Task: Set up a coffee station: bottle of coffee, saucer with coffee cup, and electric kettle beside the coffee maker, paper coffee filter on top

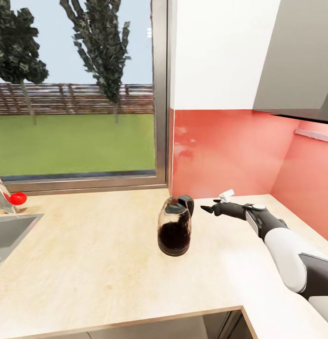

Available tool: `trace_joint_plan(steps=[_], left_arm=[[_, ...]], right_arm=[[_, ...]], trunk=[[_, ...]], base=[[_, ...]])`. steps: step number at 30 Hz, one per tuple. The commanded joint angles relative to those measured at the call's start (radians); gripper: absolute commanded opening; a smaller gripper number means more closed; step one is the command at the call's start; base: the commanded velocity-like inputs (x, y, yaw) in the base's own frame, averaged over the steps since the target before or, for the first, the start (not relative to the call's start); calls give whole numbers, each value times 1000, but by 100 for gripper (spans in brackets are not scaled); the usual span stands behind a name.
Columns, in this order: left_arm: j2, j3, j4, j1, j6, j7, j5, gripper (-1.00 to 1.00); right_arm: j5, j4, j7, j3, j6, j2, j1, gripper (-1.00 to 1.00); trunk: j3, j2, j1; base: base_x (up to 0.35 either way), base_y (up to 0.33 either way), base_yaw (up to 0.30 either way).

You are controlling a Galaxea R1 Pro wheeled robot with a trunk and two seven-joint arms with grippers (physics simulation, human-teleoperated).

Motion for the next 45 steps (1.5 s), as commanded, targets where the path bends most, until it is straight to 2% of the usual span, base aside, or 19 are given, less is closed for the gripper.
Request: trace_joint_plan(steps=[1, 11, 19, 45], left_arm=[[0, 5, 2, -1, 1, 1, 1, 100], [0, 5, 2, -1, 1, 1, 1, 100], [0, 5, 2, -1, 3, 1, 1, 100], [-1, 5, 2, -1, 3, 1, 1, 100]], right_arm=[[7, -1, 6, -9, 4, 1, -1, 100], [7, 23, 7, -9, 4, 2, -1, 100], [32, 50, 6, -8, -22, 2, -1, 100], [33, 65, 6, -9, -26, 2, -1, 100]], trunk=[[-2, -2, 1], [-2, -2, 1], [-2, -2, 1], [-2, -2, 1]], base=[[19, 0, 0], [2, 0, 0], [5, 0, 0], [40, 10, 0]])
